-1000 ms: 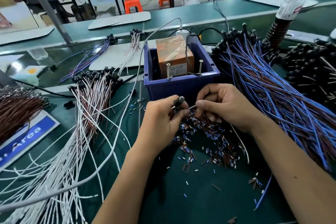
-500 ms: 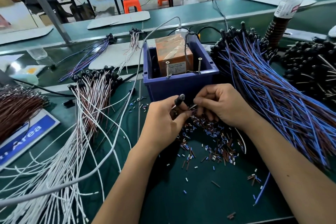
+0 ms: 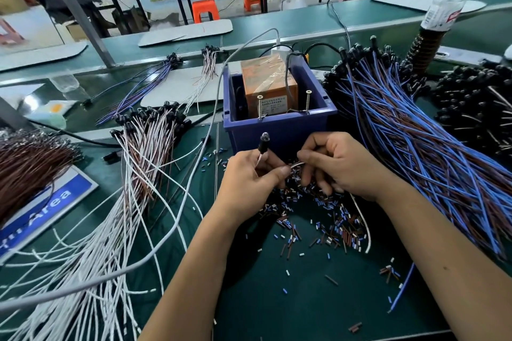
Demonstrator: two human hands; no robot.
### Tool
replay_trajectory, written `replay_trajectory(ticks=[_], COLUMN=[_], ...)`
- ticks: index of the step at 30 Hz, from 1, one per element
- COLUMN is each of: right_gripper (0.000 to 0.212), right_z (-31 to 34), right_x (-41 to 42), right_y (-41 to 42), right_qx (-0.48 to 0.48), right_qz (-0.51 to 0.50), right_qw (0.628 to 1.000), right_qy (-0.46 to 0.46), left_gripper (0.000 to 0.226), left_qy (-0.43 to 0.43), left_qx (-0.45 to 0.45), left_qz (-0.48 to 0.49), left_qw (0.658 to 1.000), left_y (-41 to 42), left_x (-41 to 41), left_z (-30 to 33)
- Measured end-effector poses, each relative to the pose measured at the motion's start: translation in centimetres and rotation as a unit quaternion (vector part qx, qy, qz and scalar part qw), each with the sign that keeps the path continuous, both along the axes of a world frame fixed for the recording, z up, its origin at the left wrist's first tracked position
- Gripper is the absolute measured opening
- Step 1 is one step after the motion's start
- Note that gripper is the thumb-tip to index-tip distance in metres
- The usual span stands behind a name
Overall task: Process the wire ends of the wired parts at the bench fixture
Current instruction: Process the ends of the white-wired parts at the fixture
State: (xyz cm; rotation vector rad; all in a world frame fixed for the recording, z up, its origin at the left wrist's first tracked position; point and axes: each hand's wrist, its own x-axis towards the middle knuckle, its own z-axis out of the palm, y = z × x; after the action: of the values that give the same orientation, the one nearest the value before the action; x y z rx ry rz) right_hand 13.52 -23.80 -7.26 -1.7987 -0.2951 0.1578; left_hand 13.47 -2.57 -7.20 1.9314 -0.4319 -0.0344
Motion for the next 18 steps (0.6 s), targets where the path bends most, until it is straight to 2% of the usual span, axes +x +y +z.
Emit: replay_trajectory(ticks=[9,13,18], right_gripper=[0.019,0.021,0.024], right_z=[0.2,0.2,0.7], right_x=[-0.2,-0.2,-0.2], right_y=[0.0,0.0,-0.8], right_qx=[0.017,0.052,0.123], right_qz=[0.015,0.0,0.002], right_qw=[0.999,0.998,0.992], right_qy=[0.023,0.024,0.034], left_gripper=[0.013,0.019,0.014], left_qy=[0.045,0.057,0.12], left_qx=[-0.036,-0.049,-0.154], left_qz=[-0.02,-0.02,-0.002], left_qw=[0.998,0.997,0.981], left_y=[0.3,0.8,1.3], left_x=[0.2,0.3,0.3], left_z=[0.1,0.3,0.5])
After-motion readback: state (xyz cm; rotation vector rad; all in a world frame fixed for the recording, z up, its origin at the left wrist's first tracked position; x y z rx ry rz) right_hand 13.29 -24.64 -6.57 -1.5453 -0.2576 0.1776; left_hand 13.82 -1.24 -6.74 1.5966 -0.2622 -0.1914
